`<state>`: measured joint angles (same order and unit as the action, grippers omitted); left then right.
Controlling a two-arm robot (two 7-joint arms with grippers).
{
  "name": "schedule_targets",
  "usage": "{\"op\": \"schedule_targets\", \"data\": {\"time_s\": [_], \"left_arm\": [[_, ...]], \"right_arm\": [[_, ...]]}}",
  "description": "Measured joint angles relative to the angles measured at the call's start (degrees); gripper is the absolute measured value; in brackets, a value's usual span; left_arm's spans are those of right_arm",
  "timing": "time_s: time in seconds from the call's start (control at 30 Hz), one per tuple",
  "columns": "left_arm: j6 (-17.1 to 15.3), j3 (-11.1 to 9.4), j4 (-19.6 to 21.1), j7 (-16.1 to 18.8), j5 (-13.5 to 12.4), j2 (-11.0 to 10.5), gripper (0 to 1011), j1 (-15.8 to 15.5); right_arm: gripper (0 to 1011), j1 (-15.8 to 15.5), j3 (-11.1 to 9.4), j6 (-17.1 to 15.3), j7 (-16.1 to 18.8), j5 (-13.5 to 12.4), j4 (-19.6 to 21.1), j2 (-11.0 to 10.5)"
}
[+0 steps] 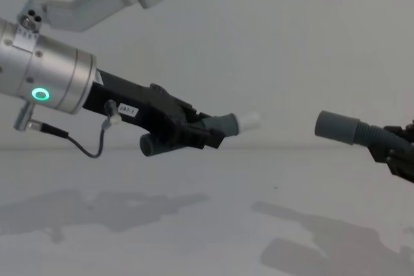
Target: Use both hands to pick up one end of the pipe from the table, align the ends, and insert them.
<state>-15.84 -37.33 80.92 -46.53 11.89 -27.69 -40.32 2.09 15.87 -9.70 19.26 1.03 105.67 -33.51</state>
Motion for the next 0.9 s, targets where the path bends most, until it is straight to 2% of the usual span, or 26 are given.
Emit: {"op": "schedule_targets", "data": {"time_s": [0.23,0.43,0.9], "left_arm": [[3.1,-1.1,-0.5,-6.6,1.7,-1.4,358,-2.0],[4.8,-1.8,-0.6,-10.2,2.7,-2.2,358,-3.1],[6.9,-3.0,-0.6,-14.6,4.3,-3.4,358,-4.3]], "right_arm": [[265,-0.2,0.6,3.5,1.4,1.9,1.0,-1.8],[265,-0.1,1.2,5.3,3.8,2.3,1.5,-3.2],[264,0.0,2.0,7.0,8.2,0.8,2.4,-5.2]]}}
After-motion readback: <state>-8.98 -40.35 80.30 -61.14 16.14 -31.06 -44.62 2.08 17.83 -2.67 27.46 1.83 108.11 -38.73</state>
